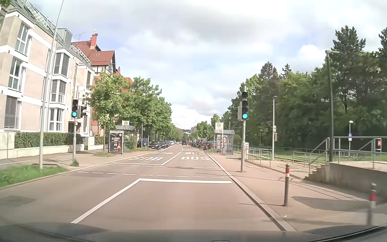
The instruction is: Follow the waypoints while adhering to traffic rules and regulations
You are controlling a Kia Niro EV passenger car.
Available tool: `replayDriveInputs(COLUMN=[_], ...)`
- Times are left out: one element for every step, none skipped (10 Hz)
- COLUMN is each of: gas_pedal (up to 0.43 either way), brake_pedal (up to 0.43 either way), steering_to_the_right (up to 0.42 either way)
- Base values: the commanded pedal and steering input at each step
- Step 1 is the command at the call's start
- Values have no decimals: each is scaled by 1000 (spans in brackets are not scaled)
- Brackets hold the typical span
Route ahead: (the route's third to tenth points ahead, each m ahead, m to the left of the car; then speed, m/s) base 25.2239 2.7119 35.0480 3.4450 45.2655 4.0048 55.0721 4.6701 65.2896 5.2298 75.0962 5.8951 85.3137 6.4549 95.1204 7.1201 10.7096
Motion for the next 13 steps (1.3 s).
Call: replayDriveInputs(gas_pedal=[79,79,79,79,79,79,79,79,79,79,79,79,79], brake_pedal=[0,0,0,0,0,0,0,0,0,0,0,0,0], steering_to_the_right=[-20,-19,-18,-16,-16,-10,-6,-7,-5,-2,-3,-3,-3])
